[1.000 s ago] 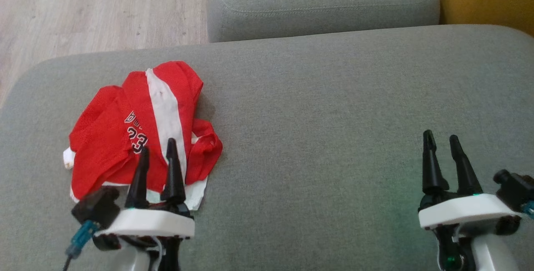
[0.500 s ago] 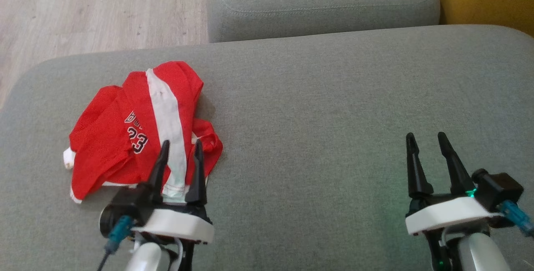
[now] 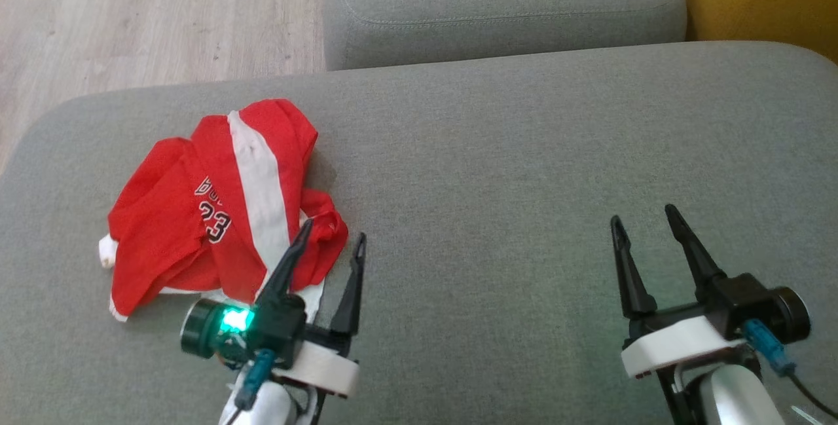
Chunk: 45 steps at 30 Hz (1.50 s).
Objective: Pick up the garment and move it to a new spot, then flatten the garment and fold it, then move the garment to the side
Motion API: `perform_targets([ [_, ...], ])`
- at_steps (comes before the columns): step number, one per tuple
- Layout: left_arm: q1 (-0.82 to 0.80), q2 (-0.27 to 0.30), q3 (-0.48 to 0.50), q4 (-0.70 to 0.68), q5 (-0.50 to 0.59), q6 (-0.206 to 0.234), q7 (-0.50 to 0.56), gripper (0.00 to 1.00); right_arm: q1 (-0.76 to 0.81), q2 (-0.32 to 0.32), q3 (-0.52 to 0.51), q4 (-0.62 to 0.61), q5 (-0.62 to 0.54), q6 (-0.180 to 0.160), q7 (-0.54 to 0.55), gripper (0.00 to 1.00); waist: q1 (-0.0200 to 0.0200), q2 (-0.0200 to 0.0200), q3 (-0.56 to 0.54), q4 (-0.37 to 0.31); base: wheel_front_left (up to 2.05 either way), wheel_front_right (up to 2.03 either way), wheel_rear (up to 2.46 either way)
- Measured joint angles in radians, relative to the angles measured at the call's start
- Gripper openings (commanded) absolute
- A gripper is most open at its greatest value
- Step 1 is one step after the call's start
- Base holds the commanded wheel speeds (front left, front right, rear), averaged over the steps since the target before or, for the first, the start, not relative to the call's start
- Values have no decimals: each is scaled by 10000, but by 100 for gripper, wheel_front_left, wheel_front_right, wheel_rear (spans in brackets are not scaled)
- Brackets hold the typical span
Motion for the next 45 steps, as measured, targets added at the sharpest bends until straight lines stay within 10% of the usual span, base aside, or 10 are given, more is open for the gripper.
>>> perform_targets([
  [45, 724, -1011, 1868, 420, -775, -802, -560, 100, 32, -8, 414, 719, 2324, 0, -554, 100, 0, 0, -45, 353, 0, 0, 0],
])
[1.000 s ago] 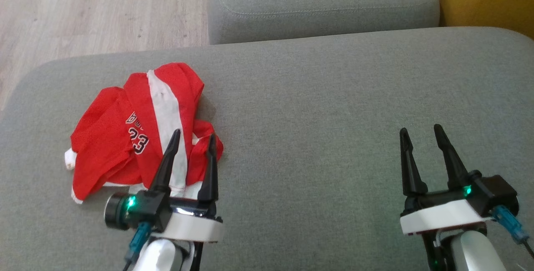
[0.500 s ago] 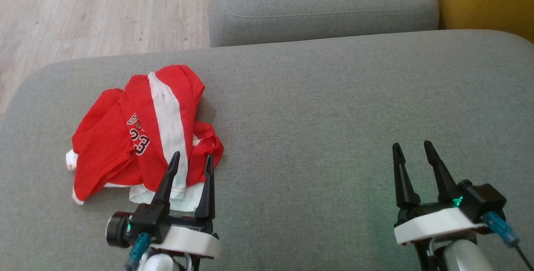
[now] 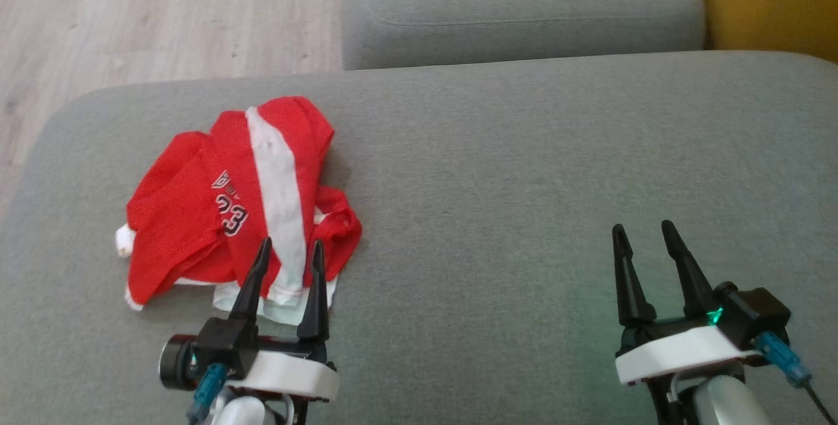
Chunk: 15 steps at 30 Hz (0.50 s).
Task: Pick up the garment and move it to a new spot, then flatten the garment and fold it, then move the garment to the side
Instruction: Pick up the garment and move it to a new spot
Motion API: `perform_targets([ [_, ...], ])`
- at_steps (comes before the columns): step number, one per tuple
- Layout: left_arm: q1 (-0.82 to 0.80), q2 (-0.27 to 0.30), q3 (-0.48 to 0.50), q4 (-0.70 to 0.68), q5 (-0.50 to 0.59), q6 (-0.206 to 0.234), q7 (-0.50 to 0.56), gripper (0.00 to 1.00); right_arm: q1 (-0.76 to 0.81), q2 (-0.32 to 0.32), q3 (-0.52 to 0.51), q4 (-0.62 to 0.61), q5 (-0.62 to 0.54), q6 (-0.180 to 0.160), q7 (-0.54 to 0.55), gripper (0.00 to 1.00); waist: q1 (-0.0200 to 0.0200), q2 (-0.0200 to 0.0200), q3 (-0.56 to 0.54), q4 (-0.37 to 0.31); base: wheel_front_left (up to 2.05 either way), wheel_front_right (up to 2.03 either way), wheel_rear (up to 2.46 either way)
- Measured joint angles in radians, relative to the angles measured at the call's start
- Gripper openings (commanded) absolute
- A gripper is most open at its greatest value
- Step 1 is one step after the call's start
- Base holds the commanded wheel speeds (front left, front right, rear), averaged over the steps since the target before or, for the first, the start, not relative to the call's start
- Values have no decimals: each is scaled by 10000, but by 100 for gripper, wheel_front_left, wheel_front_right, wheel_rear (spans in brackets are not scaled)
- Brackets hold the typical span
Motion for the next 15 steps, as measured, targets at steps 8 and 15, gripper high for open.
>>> perform_targets([
  [8, 2, 0, 215, 65, 19, 75, 0, 100, 4, -4, 433, -13, 105, 0, 0, 100, 0, 0, -52, 616, 0, 0, 0],
  [15, 49, -2, 456, 98, 33, 84, 0, 100, 16, -12, 988, -71, 276, 0, 0, 100, 0, 0, -140, 1368, 0, 0, 0],
])
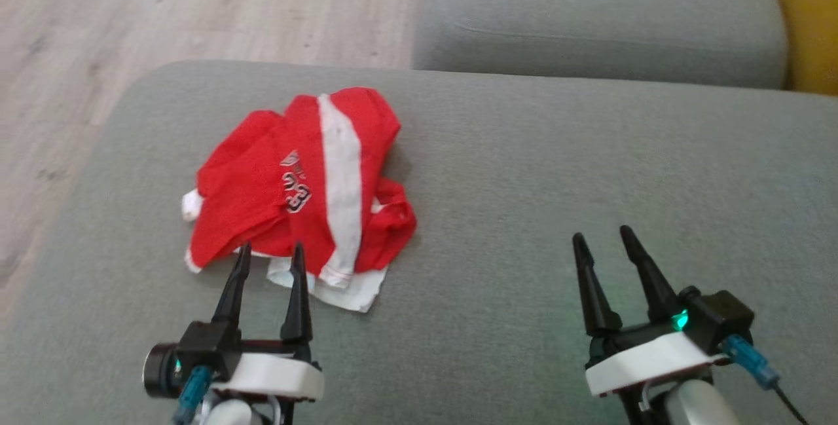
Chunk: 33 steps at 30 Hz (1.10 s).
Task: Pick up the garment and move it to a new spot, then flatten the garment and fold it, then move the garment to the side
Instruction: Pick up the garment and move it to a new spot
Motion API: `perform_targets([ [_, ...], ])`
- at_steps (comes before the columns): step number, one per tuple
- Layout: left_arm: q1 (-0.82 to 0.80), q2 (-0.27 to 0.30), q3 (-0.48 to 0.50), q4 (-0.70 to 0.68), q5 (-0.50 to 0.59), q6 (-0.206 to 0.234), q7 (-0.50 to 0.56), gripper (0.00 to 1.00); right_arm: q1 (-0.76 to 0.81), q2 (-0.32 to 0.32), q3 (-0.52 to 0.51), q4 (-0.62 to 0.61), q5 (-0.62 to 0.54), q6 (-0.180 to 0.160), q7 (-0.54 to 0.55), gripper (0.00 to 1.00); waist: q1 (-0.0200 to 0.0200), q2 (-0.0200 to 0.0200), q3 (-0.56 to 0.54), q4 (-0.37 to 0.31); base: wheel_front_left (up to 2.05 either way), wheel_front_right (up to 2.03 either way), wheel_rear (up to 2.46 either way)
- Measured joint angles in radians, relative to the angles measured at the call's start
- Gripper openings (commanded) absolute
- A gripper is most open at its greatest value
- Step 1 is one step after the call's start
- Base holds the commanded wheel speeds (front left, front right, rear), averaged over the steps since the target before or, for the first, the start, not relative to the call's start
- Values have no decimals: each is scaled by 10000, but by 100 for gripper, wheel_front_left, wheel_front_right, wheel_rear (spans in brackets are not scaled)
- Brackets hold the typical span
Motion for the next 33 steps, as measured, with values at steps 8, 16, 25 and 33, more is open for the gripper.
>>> perform_targets([
  [8, 335, 0, 234, 12, 63, -2, 0, 100, 59, -2, 403, -65, 142, 0, 0, 100, 0, 0, -184, 785, 0, 0, 0],
  [16, 521, 2, 322, -33, 88, -25, 2, 100, 255, -2, 704, -107, 263, 0, 0, 100, -1, 0, -356, 1406, 0, 0, 0],
  [25, 551, 2, 416, -63, 92, -29, 2, 100, 256, -2, 1012, -107, 336, 0, 0, 100, 0, 0, -427, 1756, 0, 0, 0],
  [33, 466, 36, 485, -33, 546, -341, 0, 100, 254, -2, 1103, -117, 332, 0, 0, 100, -1, 0, -229, 1571, 0, 0, 0],
])
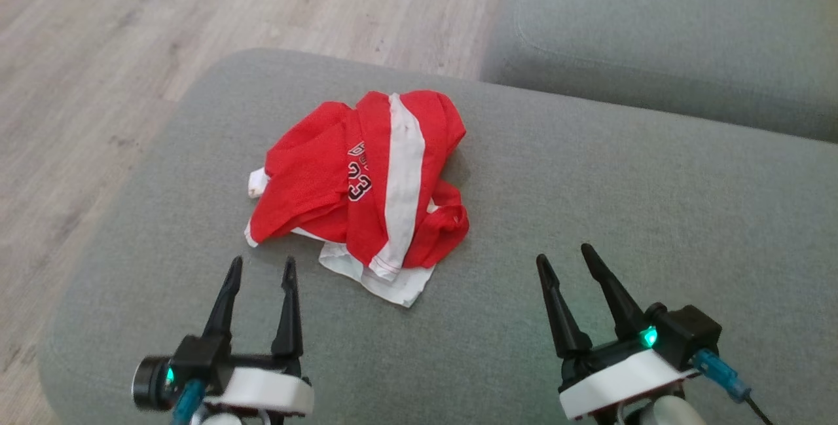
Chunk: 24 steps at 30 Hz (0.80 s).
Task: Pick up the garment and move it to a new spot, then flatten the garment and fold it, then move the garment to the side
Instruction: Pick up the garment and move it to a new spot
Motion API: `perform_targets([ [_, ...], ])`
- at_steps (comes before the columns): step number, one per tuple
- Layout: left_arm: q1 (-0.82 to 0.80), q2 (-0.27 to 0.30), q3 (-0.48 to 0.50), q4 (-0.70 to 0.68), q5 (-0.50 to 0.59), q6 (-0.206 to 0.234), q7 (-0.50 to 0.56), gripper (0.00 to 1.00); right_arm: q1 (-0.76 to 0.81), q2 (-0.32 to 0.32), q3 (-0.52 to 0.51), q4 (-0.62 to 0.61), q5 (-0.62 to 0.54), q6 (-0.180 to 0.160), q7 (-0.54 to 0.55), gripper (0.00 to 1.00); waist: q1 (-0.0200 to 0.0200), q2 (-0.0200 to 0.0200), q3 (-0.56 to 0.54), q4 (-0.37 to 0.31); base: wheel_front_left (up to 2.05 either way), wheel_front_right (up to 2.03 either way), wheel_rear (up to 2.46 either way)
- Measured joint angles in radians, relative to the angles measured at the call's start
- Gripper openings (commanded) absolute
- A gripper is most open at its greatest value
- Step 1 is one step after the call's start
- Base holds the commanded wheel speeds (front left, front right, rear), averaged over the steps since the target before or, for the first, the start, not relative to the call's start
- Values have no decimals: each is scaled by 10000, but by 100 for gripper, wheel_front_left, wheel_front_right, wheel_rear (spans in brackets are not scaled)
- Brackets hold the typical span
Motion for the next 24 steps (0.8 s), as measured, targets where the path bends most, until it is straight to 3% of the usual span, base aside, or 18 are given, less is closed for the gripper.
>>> perform_targets([
  [5, -1365, 274, -374, 750, 334, -639, 205, 100, -61, 0, -236, -100, -159, 0, 0, 100, 1, 0, 487, -243, 0, 0, 0],
  [11, -4301, 416, -1304, 2067, 412, -1269, 2017, 100, -431, -6, -464, -144, -368, 0, 0, 100, 2, 0, 1214, -692, 0, 0, 0],
  [17, -5985, 550, -1728, 3557, 96, -1354, 3448, 100, -932, -19, -543, -211, -449, 0, 0, 100, 3, 0, 1900, -1325, 0, 0, 0],
  [24, -6752, 688, -1822, 4732, -79, -1358, 3756, 100, -1152, -23, -512, -219, -449, 0, 0, 100, 3, 0, 2382, -1990, 0, 0, 0],
])
